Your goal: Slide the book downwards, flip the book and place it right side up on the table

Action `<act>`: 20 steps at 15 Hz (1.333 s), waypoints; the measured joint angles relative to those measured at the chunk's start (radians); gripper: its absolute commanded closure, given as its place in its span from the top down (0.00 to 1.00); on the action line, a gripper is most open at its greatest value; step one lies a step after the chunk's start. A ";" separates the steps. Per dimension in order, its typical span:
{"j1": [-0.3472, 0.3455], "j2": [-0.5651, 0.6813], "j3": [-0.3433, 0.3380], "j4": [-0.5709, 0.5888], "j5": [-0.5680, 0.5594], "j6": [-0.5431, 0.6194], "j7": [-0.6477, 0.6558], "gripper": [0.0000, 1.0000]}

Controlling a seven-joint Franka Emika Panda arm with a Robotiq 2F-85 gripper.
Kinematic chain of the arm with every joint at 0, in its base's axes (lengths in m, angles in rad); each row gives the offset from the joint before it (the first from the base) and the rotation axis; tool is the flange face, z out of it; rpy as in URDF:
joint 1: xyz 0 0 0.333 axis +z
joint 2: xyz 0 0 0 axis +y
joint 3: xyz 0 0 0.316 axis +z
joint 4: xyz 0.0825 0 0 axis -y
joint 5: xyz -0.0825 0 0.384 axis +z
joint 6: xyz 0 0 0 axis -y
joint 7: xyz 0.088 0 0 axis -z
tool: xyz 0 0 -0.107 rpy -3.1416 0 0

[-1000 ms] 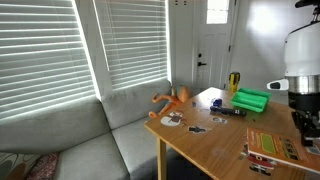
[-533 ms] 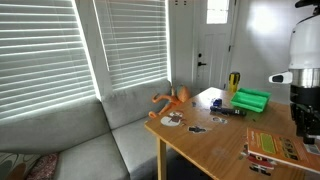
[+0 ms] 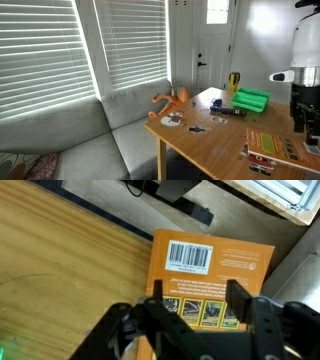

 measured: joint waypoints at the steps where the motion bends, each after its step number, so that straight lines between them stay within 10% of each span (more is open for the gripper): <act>1: 0.005 0.000 0.008 0.000 0.000 0.000 0.000 1.00; 14: 0.142 0.071 0.266 -0.005 -0.091 -0.026 0.184 1.00; 20: 0.149 0.079 0.260 -0.004 -0.104 -0.028 0.191 1.00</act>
